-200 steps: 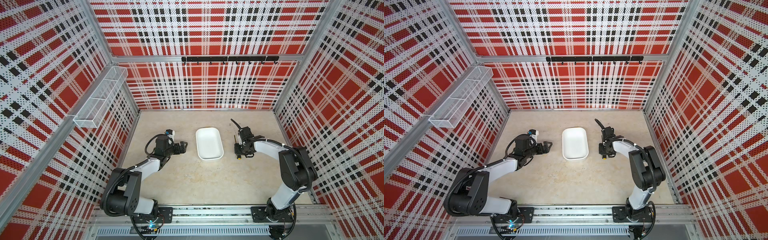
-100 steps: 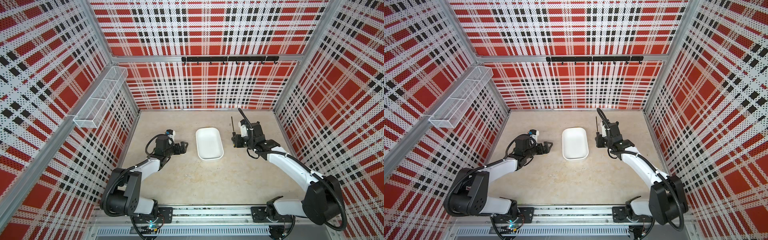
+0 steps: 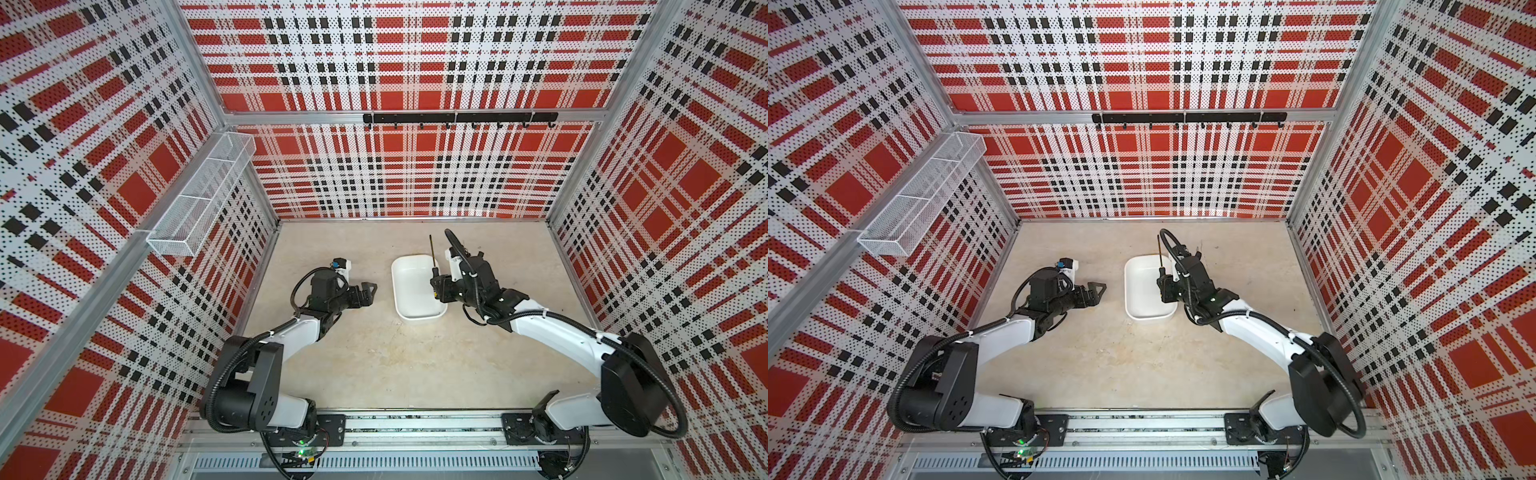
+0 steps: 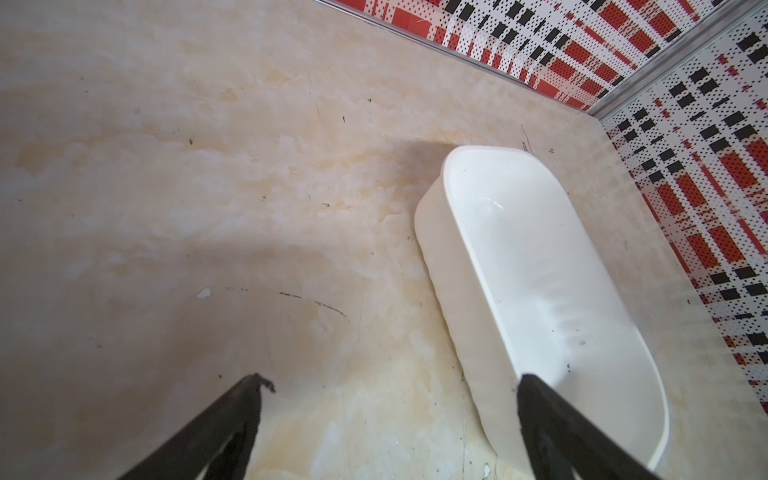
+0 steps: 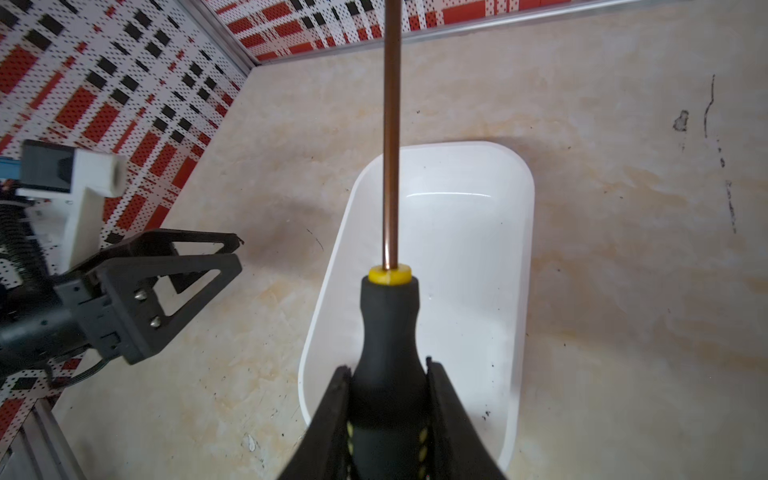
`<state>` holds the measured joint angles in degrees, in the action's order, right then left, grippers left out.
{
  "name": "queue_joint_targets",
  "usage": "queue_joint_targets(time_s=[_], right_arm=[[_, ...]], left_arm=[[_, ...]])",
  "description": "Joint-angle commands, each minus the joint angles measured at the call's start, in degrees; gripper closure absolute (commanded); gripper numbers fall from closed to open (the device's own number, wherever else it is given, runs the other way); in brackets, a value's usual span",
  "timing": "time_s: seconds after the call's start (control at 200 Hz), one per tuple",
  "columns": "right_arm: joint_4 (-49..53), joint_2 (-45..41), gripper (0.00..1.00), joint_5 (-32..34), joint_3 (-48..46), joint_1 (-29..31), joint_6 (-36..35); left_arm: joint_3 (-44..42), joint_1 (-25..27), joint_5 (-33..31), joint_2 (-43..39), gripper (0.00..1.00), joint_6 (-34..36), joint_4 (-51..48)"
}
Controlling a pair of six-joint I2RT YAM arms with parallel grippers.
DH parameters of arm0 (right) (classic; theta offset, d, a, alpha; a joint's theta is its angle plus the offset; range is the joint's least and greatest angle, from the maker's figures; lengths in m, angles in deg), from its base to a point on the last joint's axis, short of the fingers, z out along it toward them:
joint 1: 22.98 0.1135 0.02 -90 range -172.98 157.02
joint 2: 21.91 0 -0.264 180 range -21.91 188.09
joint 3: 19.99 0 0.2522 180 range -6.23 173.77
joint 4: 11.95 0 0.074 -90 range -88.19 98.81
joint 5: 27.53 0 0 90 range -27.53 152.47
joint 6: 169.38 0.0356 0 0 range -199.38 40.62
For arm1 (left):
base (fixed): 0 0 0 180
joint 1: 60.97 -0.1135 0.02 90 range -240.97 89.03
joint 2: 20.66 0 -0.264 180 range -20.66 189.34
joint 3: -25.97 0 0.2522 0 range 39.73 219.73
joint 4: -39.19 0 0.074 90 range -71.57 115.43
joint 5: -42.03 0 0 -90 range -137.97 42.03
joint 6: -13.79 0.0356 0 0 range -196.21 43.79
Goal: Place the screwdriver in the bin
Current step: 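Carry the screwdriver with the right gripper over the white tray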
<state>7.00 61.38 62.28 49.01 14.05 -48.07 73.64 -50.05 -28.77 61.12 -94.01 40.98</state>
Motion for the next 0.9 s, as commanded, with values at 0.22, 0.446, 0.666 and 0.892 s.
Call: queue_joint_targets(time_s=[0.22, 0.446, 0.666, 0.892], right_arm=[[10.6, 10.8, 1.0, 9.3, 11.0, 5.8, 10.0], [15.3, 17.1, 1.0, 11.3, 15.0, 7.3, 12.6], [16.7, 21.5, 1.0, 11.7, 17.1, 7.6, 11.9], [17.3, 25.0, 1.0, 11.7, 18.4, 7.6, 12.0]], left_arm=[[-0.5, -1.2, 1.6, 0.1, 0.02, 0.1, 2.6], [-0.7, -1.7, 2.1, 0.7, 0.02, 0.5, 2.9], [-0.8, -2.0, 2.3, 0.9, 0.02, 0.7, 3.1], [-0.9, -2.2, 2.5, 1.1, 0.02, 0.8, 3.2]])
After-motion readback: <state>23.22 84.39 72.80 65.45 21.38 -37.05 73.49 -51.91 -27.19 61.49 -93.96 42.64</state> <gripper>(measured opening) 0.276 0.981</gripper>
